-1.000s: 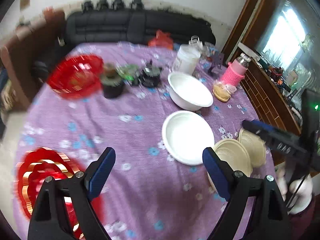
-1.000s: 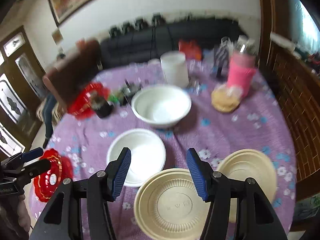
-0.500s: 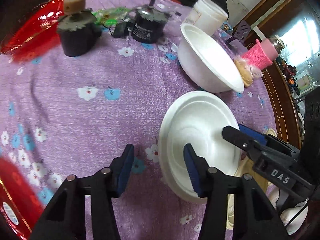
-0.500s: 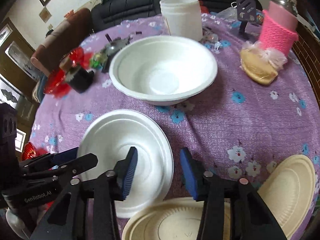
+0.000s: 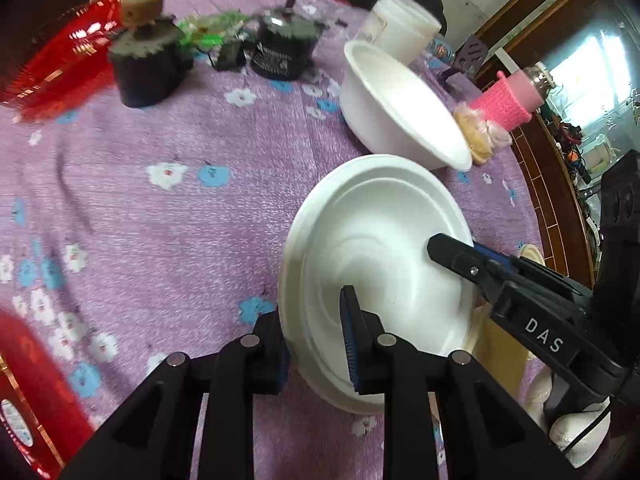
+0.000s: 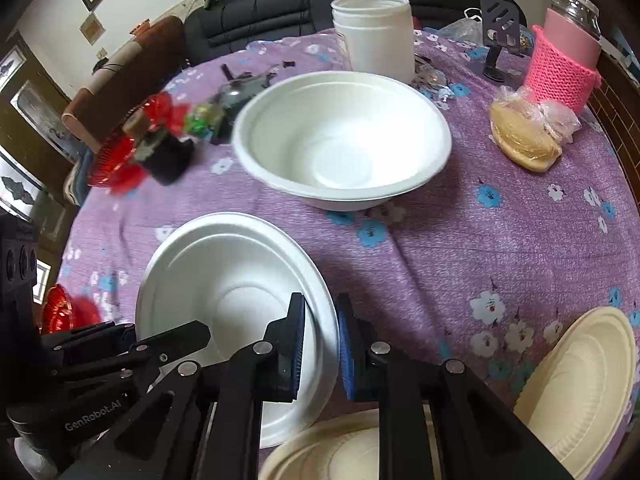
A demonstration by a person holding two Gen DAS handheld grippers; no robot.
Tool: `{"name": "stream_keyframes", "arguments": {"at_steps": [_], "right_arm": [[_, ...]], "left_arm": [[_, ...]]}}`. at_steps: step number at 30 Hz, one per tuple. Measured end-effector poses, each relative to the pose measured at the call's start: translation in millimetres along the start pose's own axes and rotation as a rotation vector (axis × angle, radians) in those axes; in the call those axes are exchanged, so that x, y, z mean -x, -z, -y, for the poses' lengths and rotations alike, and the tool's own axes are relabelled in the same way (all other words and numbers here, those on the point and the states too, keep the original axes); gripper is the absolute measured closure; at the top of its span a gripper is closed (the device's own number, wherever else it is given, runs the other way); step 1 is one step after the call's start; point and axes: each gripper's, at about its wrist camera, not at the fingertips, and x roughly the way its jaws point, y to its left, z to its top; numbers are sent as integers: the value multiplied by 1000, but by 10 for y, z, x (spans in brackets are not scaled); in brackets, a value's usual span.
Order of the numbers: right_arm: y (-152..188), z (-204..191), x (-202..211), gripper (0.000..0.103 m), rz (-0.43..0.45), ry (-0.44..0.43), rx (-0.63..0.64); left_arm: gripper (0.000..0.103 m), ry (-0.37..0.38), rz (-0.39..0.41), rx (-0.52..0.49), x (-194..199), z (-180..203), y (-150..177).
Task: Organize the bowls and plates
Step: 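Carry the white plate with the right tool onto the red plate stack and release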
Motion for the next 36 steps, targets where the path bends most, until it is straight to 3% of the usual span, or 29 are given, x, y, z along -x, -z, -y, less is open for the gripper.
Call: {"name": "stream_keyframes", "arguments": {"at_steps": [13, 18, 23, 30, 36], "right_arm": [[264, -983, 574, 86, 104, -36, 135], [380, -1595, 697, 86, 134, -84, 213], [528, -2277, 550, 86, 107, -142, 294], [764, -2939, 44, 85, 25, -159, 363], [871, -3064, -303, 85, -23, -143, 369]], "left_arm": [[82, -65, 159, -16, 1079, -293, 477], [81, -127, 236, 4, 1639, -664, 789], [80, -198, 298, 65, 2038, -1166, 1035], [76, -254, 285, 196, 2069, -1948, 1241], [76, -257, 212, 276, 1745, -2391, 1331]]}}
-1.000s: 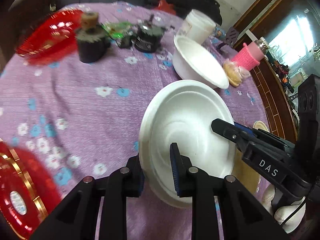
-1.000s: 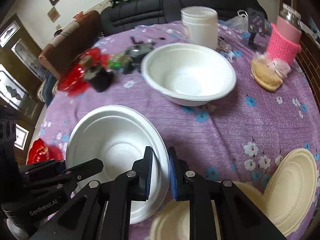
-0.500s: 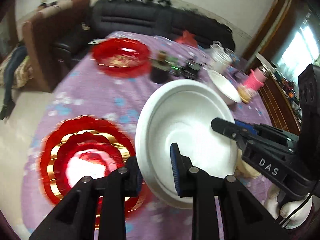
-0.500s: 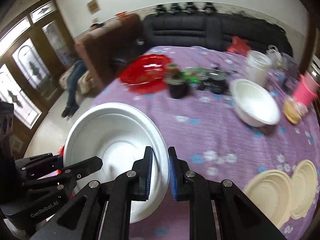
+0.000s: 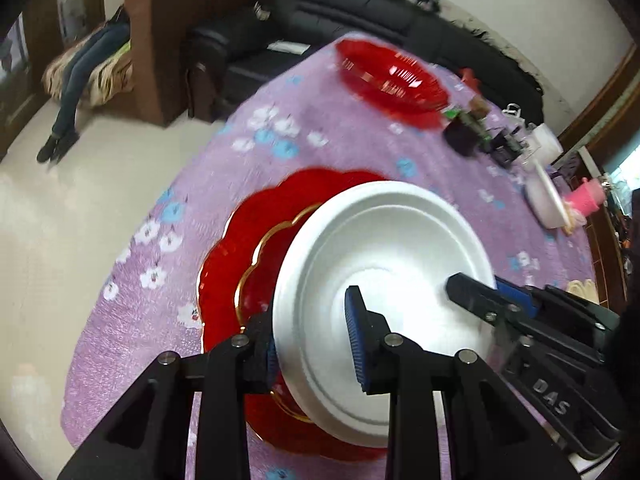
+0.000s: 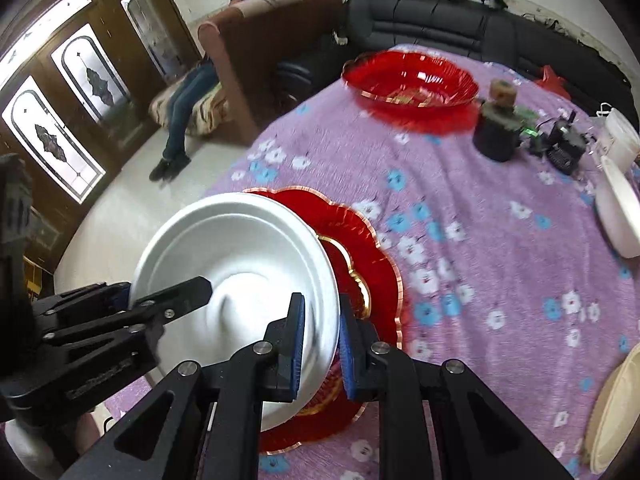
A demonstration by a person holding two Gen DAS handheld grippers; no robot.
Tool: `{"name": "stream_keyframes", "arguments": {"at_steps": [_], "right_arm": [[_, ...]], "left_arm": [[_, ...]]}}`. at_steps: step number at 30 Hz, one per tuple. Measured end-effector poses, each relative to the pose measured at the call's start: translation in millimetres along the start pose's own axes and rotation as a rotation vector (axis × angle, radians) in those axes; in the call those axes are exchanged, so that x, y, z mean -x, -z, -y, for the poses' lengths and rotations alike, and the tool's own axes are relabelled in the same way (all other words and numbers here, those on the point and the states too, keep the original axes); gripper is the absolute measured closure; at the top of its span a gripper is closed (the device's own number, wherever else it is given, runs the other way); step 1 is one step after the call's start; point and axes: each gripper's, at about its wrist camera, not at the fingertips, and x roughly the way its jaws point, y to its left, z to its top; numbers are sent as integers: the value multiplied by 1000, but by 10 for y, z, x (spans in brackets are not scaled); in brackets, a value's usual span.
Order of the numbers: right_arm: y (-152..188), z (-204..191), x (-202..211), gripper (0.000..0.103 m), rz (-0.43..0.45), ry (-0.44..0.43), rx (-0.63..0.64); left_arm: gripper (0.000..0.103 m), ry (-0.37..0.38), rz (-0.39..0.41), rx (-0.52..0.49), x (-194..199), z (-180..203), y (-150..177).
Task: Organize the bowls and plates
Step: 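Carry the white plate with the right tool onto the red plate stack and release, then move the right tool back toward the beige plastic bowls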
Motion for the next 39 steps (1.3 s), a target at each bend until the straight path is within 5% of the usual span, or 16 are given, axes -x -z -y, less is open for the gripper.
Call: {"name": "stream_keyframes", "arguments": {"at_steps": [8, 15, 20, 25, 35, 39], "right_arm": [[62, -20, -208, 85, -26, 13, -23], [106, -65, -268, 84, 10, 65, -13], [87, -23, -153, 62, 81, 55, -22], [106, -56, 61, 59, 163, 73, 17], [320, 71, 582, 54, 311, 70, -5], [462, 163, 765, 53, 342, 52, -23]], "left_arm": [[72, -18, -34, 3, -243, -78, 70], [46, -18, -27, -14, -204, -33, 79], [42, -20, -10, -13, -96, -29, 102], [37, -46, 23, -4, 59, -52, 135], [29, -135, 91, 1, 269, -102, 151], [28, -270, 188, -58, 403, -7, 192]]}}
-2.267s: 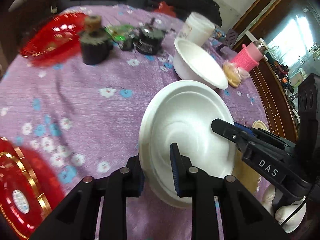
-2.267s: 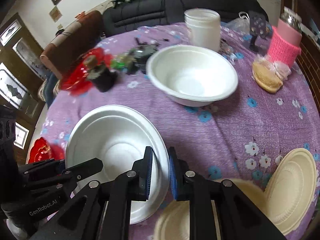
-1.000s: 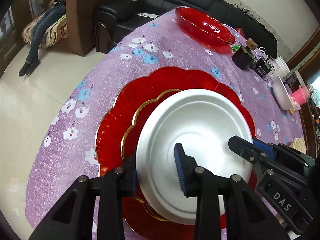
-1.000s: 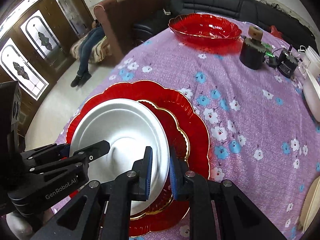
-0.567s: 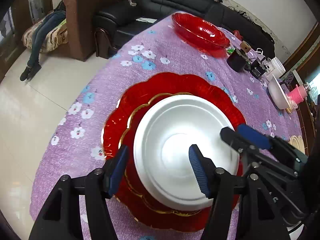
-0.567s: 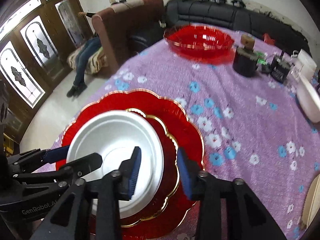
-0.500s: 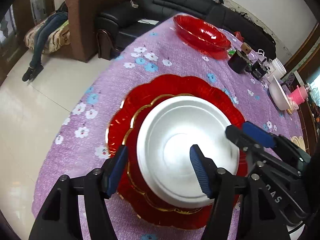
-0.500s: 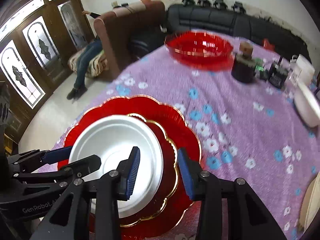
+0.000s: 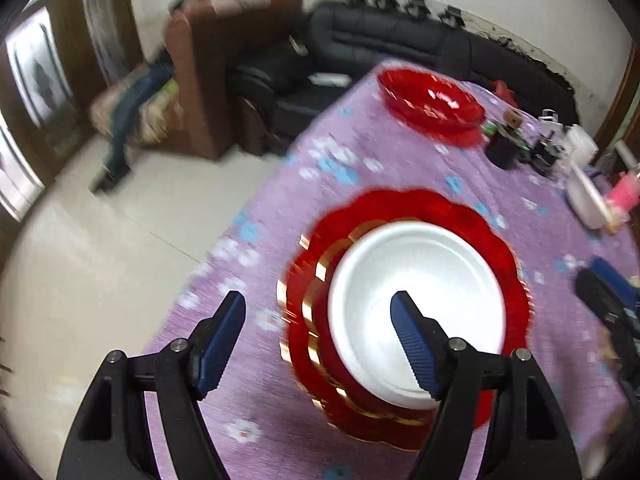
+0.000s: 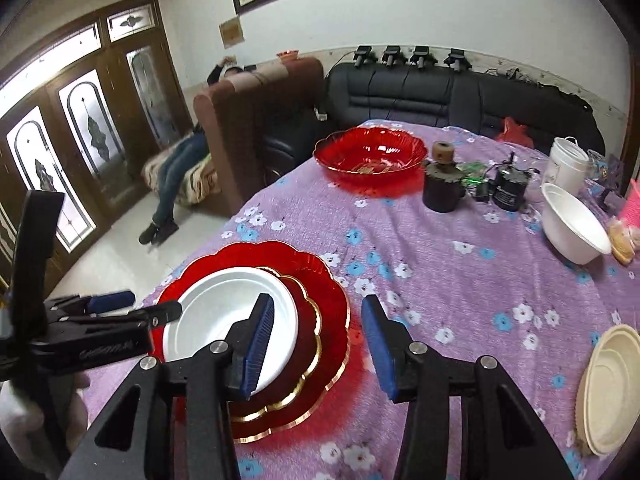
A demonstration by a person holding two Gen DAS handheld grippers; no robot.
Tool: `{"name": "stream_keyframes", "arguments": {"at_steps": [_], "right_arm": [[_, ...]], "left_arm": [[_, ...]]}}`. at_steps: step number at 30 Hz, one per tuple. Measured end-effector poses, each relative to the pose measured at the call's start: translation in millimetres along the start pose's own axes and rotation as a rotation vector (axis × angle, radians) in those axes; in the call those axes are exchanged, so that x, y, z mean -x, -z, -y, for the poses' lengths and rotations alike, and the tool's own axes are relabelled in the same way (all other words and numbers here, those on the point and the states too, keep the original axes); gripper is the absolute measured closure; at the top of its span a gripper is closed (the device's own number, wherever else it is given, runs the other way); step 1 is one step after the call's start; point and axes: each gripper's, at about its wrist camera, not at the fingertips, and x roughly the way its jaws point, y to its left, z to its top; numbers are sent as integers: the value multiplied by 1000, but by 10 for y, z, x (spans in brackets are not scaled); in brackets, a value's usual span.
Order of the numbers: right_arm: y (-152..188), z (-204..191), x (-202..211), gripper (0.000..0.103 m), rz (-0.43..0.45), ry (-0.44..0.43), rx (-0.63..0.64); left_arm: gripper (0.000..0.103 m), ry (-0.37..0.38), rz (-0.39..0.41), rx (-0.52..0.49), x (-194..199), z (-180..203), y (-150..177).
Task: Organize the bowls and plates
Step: 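Move the right tool back toward the beige plastic bowls, then grip the rim of the large beige plastic bowl with the right tool and lift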
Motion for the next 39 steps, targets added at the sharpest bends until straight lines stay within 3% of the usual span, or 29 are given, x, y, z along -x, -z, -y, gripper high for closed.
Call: {"name": "stream_keyframes", "arguments": {"at_steps": [3, 9, 13, 16, 21, 25, 27, 28, 29, 31, 32, 36, 39], "right_arm": [[84, 116, 224, 53, 30, -2, -20], [275, 503, 789, 43, 118, 29, -92], [355, 828, 1238, 42, 102, 62, -113], [290, 1118, 1725, 42, 103, 133, -108], [-85, 1567, 3011, 41, 232, 318, -114], [-512, 1723, 3955, 31, 324, 434, -109], [-666, 1741, 4271, 23, 357, 476, -98], [-720, 1755, 4398, 15, 377, 492, -101], [-730, 1778, 4453, 10, 392, 490, -107], [-636, 1854, 4363, 10, 386, 444, -131], [-541, 1918, 4228, 10, 366, 413, -156], [-3, 2173, 3380, 10, 202, 360, -232], [395, 2359, 2829, 22, 109, 322, -285]], "left_arm": [[28, -66, 147, 18, 294, -10, 40], [21, 72, 367, 34, 1088, 25, 168], [18, 210, 408, -6, 1579, 96, 168], [18, 306, 428, -68, 2054, 168, 10], [10, 424, 459, -145, 2917, 272, -478], [8, 351, 490, -183, 3474, 498, -923], [8, 245, 594, -196, 3778, 639, -1126], [6, 206, 644, -194, 3885, 703, -1150], [0, 164, 707, -190, 3985, 777, -1190], [0, 168, 764, -199, 4016, 954, -1244], [0, 219, 728, -217, 3937, 1059, -1270], [0, 525, 376, -259, 3066, 1589, -1236], [0, 620, 204, -300, 2280, 2068, -947]]}}
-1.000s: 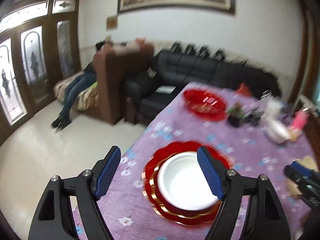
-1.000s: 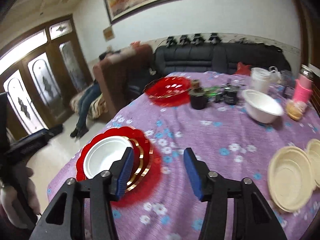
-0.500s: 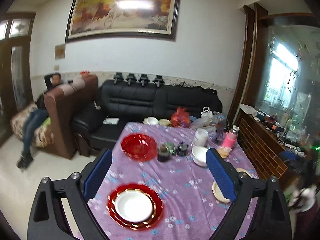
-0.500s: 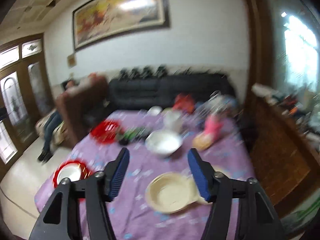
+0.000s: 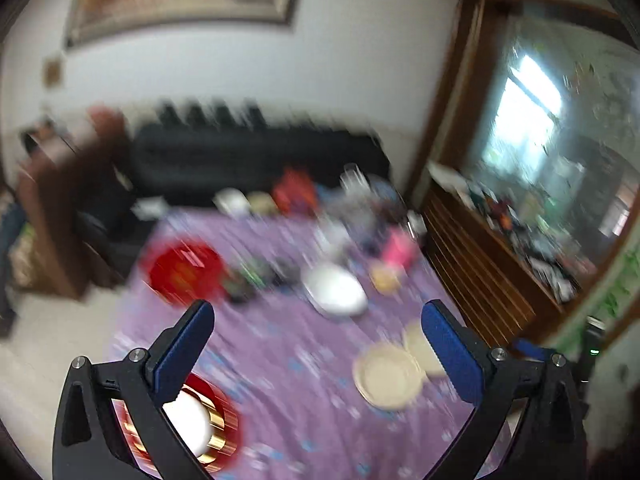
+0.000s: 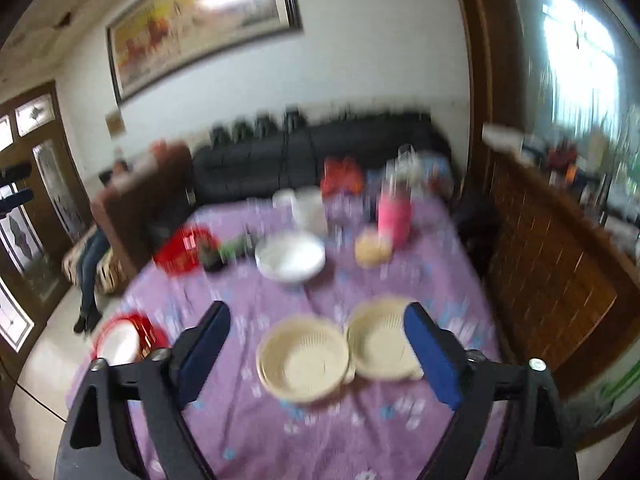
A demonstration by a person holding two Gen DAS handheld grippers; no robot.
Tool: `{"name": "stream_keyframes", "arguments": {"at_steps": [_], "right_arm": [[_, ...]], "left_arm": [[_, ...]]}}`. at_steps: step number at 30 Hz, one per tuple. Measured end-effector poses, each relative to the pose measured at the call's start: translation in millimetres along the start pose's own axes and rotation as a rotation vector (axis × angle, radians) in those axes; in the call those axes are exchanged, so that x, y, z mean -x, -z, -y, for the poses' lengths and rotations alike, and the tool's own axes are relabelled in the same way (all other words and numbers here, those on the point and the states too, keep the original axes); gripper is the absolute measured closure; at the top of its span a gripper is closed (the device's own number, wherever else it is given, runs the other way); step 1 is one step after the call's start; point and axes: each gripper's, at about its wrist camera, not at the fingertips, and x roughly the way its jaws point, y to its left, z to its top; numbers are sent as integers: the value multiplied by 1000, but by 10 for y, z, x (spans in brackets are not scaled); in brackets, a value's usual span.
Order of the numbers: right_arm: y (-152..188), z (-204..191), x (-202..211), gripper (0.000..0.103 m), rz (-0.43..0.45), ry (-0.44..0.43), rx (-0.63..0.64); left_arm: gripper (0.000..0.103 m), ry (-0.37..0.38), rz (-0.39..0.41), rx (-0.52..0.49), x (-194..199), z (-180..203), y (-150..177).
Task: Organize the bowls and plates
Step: 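Grip the rim of the large beige plastic bowl with the right tool and lift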
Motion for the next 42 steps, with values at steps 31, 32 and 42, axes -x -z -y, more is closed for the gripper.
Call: {"name": "stream_keyframes", "arguments": {"at_steps": [31, 32, 42], "right_arm": [[813, 424, -1833, 74, -272, -72, -284], [812, 402, -1818, 74, -271, -73, -279], [800, 145, -1663, 74, -244, -80, -223]], "left_arm": [[75, 82, -549, 19, -3161, 523, 1680], [75, 78, -545, 15, -3126, 525, 1680], [74, 13, -435, -60, -2570, 543, 1676]]}}
